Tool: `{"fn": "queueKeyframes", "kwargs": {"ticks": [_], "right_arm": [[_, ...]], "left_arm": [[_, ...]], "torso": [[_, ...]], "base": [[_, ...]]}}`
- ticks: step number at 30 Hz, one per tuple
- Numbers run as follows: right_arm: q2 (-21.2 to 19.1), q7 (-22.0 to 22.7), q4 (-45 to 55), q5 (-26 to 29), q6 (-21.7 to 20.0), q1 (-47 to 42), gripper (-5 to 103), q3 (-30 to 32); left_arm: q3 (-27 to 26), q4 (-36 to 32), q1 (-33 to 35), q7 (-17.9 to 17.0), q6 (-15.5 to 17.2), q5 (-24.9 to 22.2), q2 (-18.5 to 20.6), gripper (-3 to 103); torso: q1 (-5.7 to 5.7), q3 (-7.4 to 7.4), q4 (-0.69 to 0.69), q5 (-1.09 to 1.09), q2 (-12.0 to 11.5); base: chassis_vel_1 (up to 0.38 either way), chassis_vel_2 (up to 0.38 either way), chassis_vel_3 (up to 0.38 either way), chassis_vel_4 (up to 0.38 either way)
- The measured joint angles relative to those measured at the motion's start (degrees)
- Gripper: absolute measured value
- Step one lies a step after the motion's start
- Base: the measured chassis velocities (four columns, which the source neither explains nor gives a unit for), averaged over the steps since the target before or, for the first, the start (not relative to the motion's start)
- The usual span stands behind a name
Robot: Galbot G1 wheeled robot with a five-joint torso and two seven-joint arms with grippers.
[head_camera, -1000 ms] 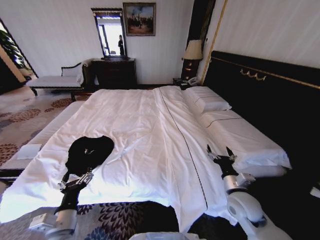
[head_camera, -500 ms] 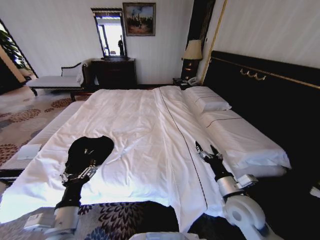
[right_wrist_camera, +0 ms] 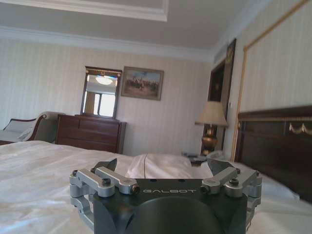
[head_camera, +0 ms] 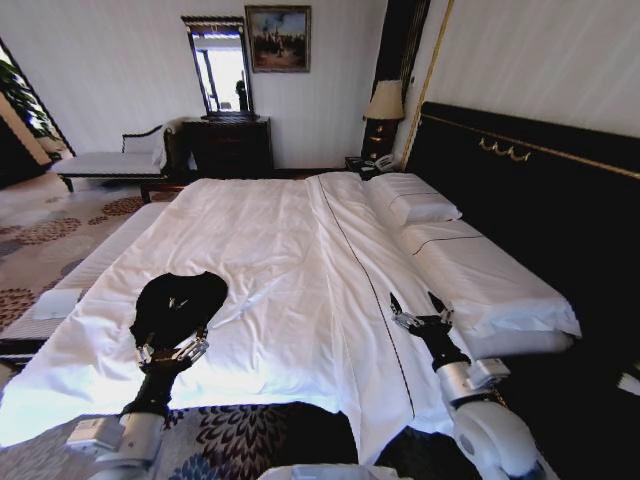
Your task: Fold the clothes on the bed.
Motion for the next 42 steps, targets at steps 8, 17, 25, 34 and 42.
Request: {"fn": "queueKeyframes", "kwargs": {"ticks": [8,17,25,34,42], "right_arm": [[3.67,-1.5,0.66,9.94,0.42,-0.7,100,-1.25],[3.64,-3.3,0.6,15.34,3.19,-2.37,100,-1.13],[5.46,-5.19,-0.48,12.64,4.91,-2.68,100,-1.86],[6.05,-5.23,-1.14,11.85,5.66,-2.8,100,-2.37],[6.26,-5.27,-1.22,11.21,6.0,-3.0,100,-2.55]], "left_arm": [[0.36,-0.73,1.06,-1.07,0.82,-2.42,0.28,100],[0.75,-0.77,0.86,-1.84,2.25,-4.77,0.23,100],[-0.07,-0.77,1.24,-1.68,-0.55,-2.09,0.48,100],[-0.18,-0.76,0.94,-1.72,-1.47,-0.67,0.44,100],[-0.21,-0.72,0.59,-1.85,-1.47,-0.57,0.34,100]], "torso": [[-0.01,0.0,0.0,-0.01,0.01],[0.0,0.0,0.0,-0.01,0.01],[0.0,0.0,0.0,0.0,0.0],[0.0,0.0,0.0,0.0,0.0],[0.0,0.0,0.0,0.0,0.0]], "base": [[0.0,0.0,0.0,0.0],[0.0,0.0,0.0,0.0],[0.0,0.0,0.0,0.0],[0.0,0.0,0.0,0.0],[0.019,0.01,-0.02,-0.011]]}}
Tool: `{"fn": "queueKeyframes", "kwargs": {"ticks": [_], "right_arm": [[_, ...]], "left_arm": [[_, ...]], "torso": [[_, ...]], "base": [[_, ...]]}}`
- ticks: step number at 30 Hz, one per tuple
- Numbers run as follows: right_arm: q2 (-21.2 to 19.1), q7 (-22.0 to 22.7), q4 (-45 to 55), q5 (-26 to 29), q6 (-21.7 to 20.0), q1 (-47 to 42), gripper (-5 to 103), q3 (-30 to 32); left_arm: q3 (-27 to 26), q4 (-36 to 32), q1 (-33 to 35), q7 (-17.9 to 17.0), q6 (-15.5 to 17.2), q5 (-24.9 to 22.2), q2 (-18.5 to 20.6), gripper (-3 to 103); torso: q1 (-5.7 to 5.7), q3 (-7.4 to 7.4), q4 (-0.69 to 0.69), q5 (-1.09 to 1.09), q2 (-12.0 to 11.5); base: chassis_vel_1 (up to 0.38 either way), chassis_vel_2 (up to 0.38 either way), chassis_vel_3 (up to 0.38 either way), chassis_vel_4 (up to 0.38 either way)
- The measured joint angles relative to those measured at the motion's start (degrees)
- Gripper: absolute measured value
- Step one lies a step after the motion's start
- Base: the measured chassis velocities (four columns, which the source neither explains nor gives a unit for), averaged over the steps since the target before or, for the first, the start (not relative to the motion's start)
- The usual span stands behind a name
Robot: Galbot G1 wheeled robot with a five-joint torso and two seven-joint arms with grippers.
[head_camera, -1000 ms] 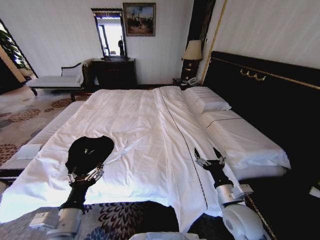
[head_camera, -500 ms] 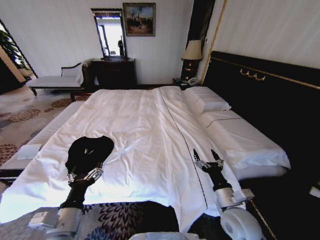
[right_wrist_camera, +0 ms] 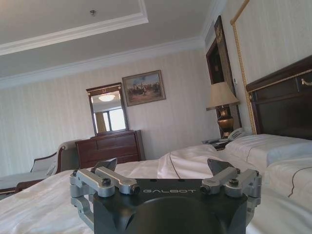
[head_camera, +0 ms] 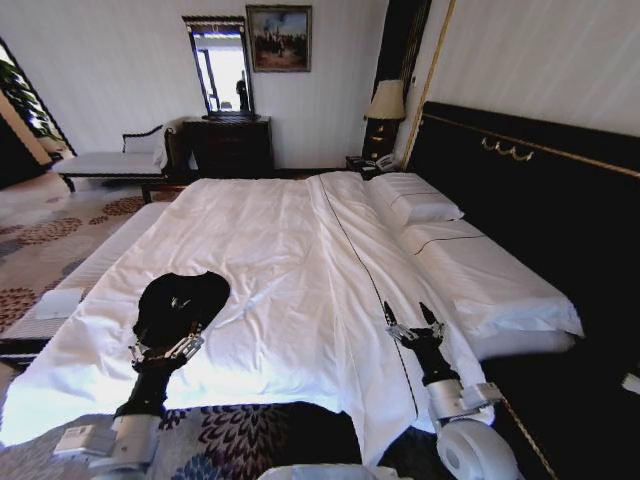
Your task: Fold the clothes on the bed.
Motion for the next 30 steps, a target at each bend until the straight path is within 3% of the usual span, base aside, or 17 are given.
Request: {"fn": "queueKeyframes", "kwargs": {"ticks": [30], "right_arm": [[2.76,-1.61,-0.95,-3.04,1.76,-0.33,100,-0.46]], "left_arm": [[-0.2,0.05,0.25,-0.12,-1.67,0.51,-0.11,100]], "torso": [[0.0,0.0,0.0,0.0,0.0]], "base": [[0.014,0.012,-0.016,-0.012]]}}
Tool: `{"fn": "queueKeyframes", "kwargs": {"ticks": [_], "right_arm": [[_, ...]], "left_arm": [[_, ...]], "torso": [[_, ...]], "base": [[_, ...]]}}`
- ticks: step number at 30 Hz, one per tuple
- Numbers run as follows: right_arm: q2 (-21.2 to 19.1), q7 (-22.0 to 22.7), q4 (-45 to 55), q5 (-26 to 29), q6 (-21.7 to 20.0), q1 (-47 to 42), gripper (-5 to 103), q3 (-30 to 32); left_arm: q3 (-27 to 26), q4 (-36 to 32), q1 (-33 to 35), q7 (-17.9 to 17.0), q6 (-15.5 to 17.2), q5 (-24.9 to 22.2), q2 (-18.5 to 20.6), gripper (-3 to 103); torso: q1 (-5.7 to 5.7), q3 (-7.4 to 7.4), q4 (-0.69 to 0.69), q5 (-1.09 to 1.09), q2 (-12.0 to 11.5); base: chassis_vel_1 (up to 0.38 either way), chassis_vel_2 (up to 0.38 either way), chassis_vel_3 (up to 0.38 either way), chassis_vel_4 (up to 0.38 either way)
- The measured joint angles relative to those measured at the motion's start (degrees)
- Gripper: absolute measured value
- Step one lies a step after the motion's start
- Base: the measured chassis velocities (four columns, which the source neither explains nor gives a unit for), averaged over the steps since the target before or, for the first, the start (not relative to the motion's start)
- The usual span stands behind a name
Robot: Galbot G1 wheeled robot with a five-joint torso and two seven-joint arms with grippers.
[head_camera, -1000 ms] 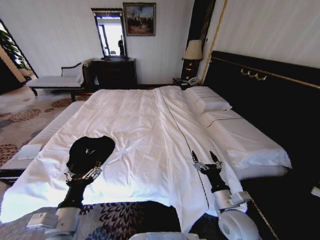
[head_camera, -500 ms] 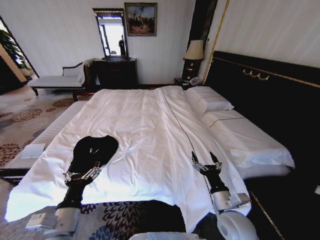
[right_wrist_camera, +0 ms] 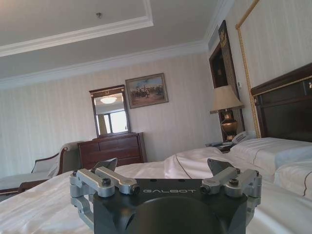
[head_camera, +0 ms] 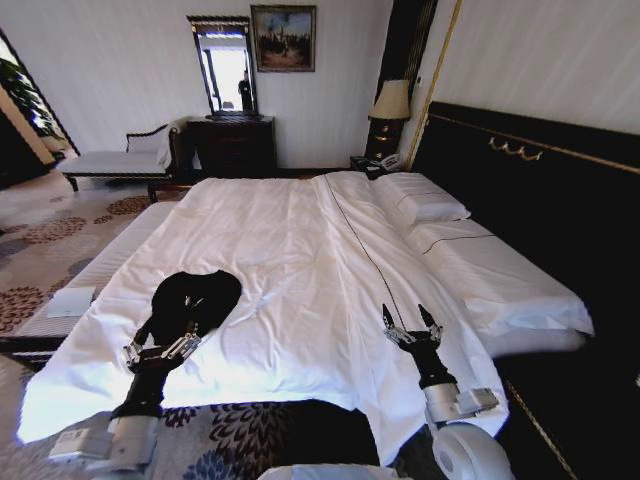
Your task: Fold the clothes on the bed.
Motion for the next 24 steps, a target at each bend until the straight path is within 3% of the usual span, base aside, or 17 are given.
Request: {"fn": "queueKeyframes", "kwargs": {"ticks": [24], "right_arm": [[1.22,-1.16,-0.79,-1.49,0.88,-0.12,100,-0.16]], "left_arm": [[0.02,0.25,-0.05,0.08,-0.28,0.11,0.09,100]], "torso": [[0.0,0.0,0.0,0.0,0.0]], "base": [[0.034,0.058,-0.04,-0.054]]}}
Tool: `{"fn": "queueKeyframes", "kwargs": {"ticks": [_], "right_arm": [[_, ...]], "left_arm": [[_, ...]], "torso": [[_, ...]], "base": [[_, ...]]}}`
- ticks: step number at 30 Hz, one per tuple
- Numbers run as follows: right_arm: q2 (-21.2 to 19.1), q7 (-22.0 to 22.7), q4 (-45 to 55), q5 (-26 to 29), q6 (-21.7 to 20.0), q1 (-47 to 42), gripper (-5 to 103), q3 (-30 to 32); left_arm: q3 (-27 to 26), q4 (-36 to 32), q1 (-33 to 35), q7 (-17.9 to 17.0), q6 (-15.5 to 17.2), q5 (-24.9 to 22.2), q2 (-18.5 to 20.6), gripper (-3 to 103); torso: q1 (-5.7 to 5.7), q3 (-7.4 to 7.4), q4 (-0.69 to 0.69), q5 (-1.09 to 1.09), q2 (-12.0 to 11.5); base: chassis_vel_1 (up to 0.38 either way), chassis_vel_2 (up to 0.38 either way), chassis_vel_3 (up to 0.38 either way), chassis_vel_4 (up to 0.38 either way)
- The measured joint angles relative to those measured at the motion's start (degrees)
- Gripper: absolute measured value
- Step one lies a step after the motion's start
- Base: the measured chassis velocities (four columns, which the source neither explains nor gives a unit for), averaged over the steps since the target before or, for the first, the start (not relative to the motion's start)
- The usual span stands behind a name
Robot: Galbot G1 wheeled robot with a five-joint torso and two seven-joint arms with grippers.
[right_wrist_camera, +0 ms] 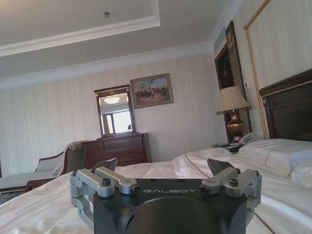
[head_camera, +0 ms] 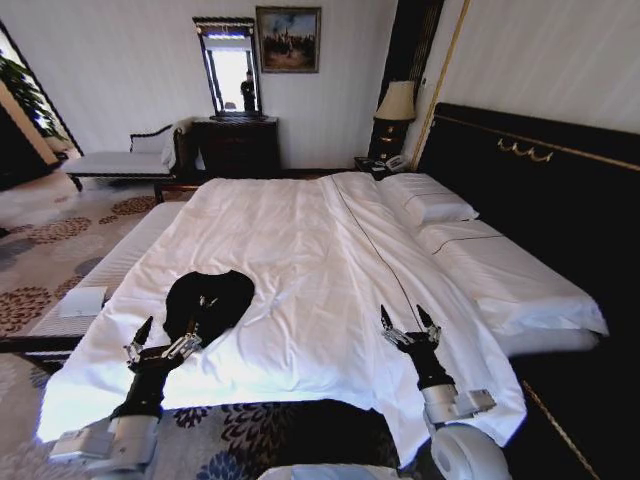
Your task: Fold the clothes on the bed.
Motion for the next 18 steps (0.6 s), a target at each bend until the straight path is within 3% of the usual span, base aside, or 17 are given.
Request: {"fn": "queueKeyframes", "kwargs": {"ticks": [18], "right_arm": [[0.52,-0.86,-0.43,-0.77,0.44,-0.24,100,-0.18]], "left_arm": [[-0.14,0.6,0.05,0.1,-0.81,0.06,0.04,100]], "torso": [[0.0,0.0,0.0,0.0,0.0]], "base": [[0.042,0.113,-0.052,-0.108]]}}
